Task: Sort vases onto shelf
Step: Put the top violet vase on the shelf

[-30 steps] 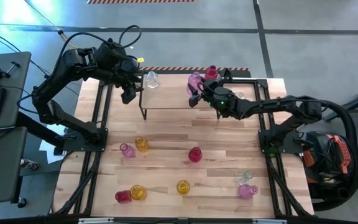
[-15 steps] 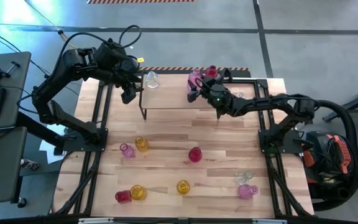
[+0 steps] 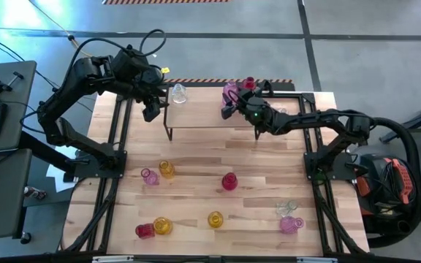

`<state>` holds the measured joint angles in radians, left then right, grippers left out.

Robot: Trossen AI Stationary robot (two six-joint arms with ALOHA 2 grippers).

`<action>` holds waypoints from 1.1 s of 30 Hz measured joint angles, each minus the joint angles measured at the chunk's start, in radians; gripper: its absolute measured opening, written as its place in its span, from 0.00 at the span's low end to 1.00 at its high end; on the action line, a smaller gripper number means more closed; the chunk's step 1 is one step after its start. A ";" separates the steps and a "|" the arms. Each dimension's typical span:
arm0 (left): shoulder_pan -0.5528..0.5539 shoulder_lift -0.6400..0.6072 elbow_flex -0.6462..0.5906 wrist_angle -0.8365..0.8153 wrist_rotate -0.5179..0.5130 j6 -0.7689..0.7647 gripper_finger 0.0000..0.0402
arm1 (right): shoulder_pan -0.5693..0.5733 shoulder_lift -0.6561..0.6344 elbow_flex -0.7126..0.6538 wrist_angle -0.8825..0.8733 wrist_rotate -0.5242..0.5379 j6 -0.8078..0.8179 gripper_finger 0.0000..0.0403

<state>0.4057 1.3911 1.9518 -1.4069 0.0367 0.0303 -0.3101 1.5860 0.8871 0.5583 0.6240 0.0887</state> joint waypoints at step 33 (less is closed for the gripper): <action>-0.001 0.000 0.000 0.007 -0.008 -0.001 0.49 | -0.076 0.000 0.000 -0.019 -0.146 0.088 0.68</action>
<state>0.4049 1.3911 1.9518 -1.3994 0.0288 0.0296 -0.3862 1.5855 0.8871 0.5392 0.4782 0.1766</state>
